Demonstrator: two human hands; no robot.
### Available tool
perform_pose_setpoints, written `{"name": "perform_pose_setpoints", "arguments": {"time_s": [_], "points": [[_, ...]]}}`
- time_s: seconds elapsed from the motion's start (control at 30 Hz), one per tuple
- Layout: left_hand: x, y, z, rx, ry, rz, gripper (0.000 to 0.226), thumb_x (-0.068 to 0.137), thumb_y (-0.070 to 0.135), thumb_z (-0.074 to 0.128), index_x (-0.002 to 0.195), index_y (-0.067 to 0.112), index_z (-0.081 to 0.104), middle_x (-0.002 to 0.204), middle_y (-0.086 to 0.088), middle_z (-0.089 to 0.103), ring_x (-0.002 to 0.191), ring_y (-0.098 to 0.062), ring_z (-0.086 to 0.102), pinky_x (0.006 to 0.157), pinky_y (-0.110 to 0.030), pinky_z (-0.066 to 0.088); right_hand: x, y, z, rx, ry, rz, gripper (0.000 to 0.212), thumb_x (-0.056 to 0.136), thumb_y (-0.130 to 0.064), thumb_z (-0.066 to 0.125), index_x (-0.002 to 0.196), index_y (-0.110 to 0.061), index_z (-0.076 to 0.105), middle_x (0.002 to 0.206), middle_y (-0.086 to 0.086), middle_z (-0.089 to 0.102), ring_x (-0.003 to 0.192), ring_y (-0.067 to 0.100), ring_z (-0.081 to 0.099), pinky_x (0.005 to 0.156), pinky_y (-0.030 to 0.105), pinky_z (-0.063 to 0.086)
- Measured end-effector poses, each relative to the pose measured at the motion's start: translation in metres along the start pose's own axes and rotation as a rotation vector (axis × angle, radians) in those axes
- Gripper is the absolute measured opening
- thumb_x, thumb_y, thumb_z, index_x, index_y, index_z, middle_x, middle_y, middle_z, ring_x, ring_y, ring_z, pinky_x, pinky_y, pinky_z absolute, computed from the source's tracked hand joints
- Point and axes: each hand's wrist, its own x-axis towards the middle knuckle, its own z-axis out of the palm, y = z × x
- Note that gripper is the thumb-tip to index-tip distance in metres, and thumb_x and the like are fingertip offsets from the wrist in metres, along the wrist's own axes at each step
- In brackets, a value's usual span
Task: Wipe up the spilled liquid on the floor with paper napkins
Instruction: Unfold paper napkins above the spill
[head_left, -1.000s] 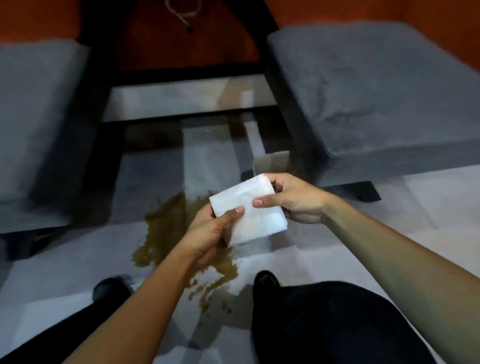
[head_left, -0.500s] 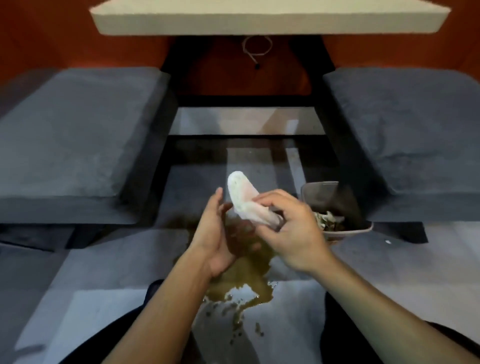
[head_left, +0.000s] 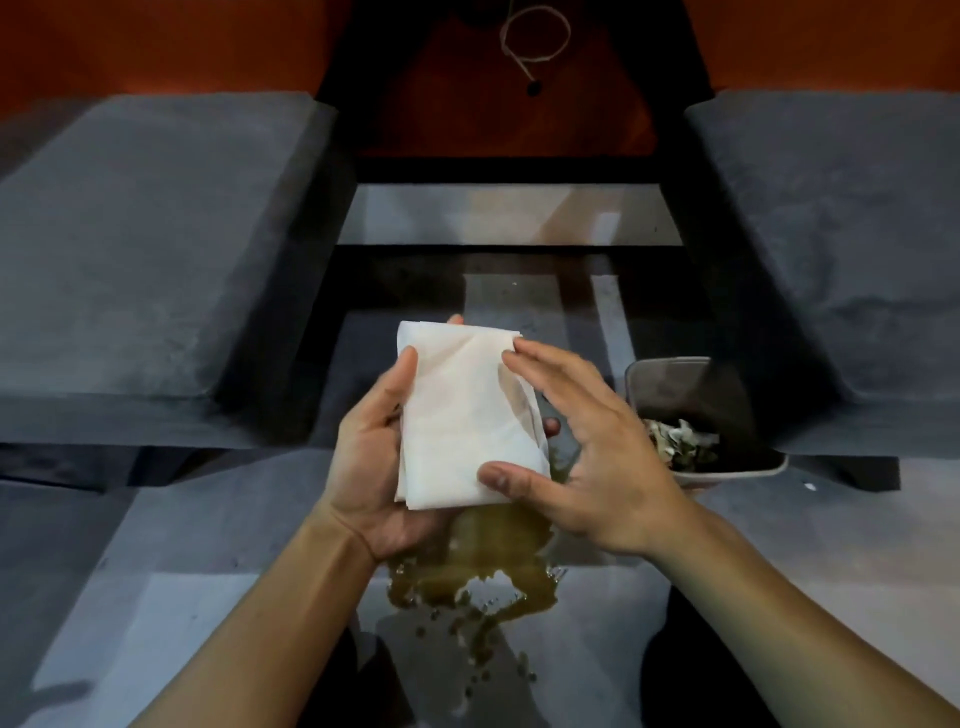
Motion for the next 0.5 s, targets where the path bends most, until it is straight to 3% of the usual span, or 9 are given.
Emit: {"name": "perform_pose_setpoints", "arguments": {"time_s": [0.13, 0.2, 0.3, 0.5], "points": [[0.002, -0.006, -0.018, 0.073, -0.042, -0.089, 0.056, 0.099, 0.057, 0.041, 0.15, 0.035, 0.049, 0.151, -0.016, 0.052, 0.134, -0.041, 0.051, 0.111, -0.063, 0.04, 0.01, 0.002, 0.004, 0.041, 0.069, 0.088, 0.089, 0.081, -0.065, 0.071, 0.156, -0.038, 0.03, 0.137, -0.026, 0.034, 0.125, -0.007, 0.037, 0.103, 0.009, 0.031], [0.003, -0.009, -0.025, 0.104, -0.042, -0.119, 0.056, 0.1, 0.059, 0.041, 0.15, 0.036, 0.049, 0.154, -0.016, 0.049, 0.137, -0.041, 0.046, 0.116, -0.064, 0.034, 0.014, 0.004, 0.007, 0.033, 0.111, 0.08, 0.07, 0.085, -0.052, 0.075, 0.147, -0.031, 0.049, 0.119, -0.02, 0.045, 0.111, -0.007, 0.046, 0.091, 0.008, 0.039], [0.005, -0.011, -0.031, 0.089, -0.002, -0.138, 0.055, 0.099, 0.058, 0.043, 0.146, 0.033, 0.056, 0.15, -0.016, 0.054, 0.13, -0.036, 0.053, 0.112, -0.058, 0.042, 0.017, 0.008, 0.014, 0.043, 0.188, 0.054, 0.032, 0.089, -0.033, 0.078, 0.12, -0.027, 0.072, 0.101, -0.014, 0.052, 0.094, -0.002, 0.054, 0.078, 0.01, 0.043], [0.005, -0.007, -0.042, -0.014, 0.109, -0.2, 0.057, 0.097, 0.057, 0.048, 0.145, 0.026, 0.058, 0.153, -0.016, 0.051, 0.146, -0.043, 0.038, 0.118, -0.064, 0.029, 0.026, 0.012, 0.02, 0.173, 0.29, 0.097, 0.008, 0.089, -0.021, 0.079, 0.096, -0.022, 0.08, 0.091, -0.01, 0.064, 0.085, 0.007, 0.063, 0.076, 0.026, 0.054]]}}
